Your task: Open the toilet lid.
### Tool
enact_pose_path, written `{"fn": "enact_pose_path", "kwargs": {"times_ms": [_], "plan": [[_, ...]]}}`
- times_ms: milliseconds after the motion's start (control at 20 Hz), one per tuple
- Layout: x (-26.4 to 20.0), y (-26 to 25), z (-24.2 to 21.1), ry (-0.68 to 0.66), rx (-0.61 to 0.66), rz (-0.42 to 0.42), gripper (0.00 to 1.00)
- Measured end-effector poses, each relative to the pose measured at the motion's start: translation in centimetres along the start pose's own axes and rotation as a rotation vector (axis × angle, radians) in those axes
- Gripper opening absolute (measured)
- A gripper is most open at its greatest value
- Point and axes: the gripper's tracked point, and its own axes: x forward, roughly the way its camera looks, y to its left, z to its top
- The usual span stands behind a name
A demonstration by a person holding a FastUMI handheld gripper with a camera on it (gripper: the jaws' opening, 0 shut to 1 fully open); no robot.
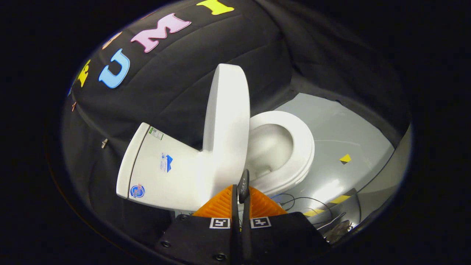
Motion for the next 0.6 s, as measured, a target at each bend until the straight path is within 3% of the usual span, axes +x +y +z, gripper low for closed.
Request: {"fn": "enact_pose_path", "kwargs": {"times_ms": [350,600], "plan": [[-1.7,4.7,0.0,-0.062,-0.074,-0.080,0.06],[-2.7,8.7,-0.2,-0.130,-0.207,-0.176,0.05]]}}
